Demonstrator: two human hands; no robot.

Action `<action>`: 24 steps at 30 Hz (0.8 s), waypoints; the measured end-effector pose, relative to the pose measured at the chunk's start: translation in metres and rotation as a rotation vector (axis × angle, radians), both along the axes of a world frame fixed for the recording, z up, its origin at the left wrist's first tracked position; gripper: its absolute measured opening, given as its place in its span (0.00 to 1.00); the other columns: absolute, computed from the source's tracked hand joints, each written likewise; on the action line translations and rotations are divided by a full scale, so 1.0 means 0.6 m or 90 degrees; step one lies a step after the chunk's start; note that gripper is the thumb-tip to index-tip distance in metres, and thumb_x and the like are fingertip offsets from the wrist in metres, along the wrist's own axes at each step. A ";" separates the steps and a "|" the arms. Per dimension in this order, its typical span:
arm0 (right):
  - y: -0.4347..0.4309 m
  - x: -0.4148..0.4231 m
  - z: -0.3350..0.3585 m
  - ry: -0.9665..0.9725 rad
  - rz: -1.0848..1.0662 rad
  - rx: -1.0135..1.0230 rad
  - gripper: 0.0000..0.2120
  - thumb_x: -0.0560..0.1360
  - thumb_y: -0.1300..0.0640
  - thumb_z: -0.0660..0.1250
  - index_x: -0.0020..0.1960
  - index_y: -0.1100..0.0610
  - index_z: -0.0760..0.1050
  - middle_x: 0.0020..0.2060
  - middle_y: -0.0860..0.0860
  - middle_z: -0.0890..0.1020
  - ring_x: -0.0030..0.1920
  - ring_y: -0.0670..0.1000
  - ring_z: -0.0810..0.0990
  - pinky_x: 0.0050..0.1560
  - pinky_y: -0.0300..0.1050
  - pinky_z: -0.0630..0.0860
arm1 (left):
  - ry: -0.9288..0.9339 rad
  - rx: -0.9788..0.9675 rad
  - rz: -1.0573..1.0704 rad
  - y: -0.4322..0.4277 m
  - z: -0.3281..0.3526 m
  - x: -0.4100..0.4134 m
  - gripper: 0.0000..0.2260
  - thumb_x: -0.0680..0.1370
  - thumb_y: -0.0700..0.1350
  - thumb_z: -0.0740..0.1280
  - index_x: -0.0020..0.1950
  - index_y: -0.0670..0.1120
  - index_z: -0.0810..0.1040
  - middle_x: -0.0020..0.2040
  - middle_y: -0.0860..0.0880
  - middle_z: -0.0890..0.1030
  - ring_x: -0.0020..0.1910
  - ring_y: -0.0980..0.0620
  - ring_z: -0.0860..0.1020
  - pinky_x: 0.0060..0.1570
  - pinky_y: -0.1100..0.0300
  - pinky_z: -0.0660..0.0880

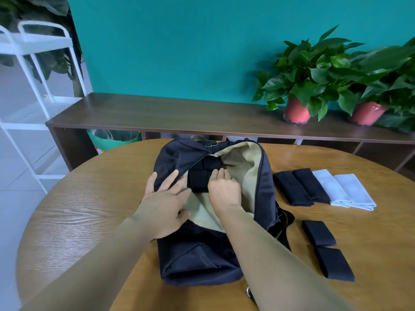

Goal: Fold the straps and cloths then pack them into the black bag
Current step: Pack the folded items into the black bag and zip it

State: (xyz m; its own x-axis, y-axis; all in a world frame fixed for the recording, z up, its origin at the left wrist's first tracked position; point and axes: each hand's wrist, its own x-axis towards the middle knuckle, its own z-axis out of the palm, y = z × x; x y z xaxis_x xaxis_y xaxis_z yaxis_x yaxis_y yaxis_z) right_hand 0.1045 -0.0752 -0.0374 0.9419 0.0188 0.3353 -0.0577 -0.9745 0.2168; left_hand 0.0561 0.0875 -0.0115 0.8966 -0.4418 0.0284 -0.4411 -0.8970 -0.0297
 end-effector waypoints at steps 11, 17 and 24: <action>-0.006 0.002 -0.016 0.143 -0.017 0.061 0.27 0.77 0.63 0.59 0.71 0.72 0.54 0.68 0.70 0.65 0.70 0.64 0.64 0.57 0.53 0.73 | 0.000 0.018 0.003 -0.001 0.000 -0.001 0.25 0.81 0.59 0.52 0.77 0.54 0.55 0.79 0.53 0.43 0.76 0.52 0.34 0.70 0.40 0.31; -0.002 0.004 -0.019 0.101 0.014 0.042 0.20 0.51 0.60 0.72 0.43 0.64 0.83 0.36 0.58 0.83 0.38 0.54 0.83 0.25 0.39 0.73 | -0.004 0.015 0.004 -0.002 -0.001 -0.002 0.25 0.81 0.59 0.53 0.77 0.55 0.56 0.79 0.53 0.44 0.76 0.52 0.34 0.69 0.40 0.31; -0.013 0.006 -0.017 0.126 0.060 0.033 0.24 0.78 0.64 0.53 0.74 0.66 0.56 0.71 0.64 0.63 0.72 0.60 0.62 0.64 0.52 0.67 | -0.017 0.023 0.000 -0.004 0.000 -0.004 0.25 0.81 0.58 0.53 0.77 0.54 0.56 0.79 0.53 0.45 0.76 0.51 0.33 0.69 0.41 0.30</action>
State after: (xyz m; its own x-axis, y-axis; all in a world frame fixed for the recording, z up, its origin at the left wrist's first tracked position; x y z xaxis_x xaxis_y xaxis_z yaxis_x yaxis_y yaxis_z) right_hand 0.1083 -0.0829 -0.0478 0.9844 0.0974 0.1468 0.0727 -0.9836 0.1651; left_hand 0.0537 0.0851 -0.0115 0.8960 -0.4425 0.0363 -0.4392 -0.8953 -0.0739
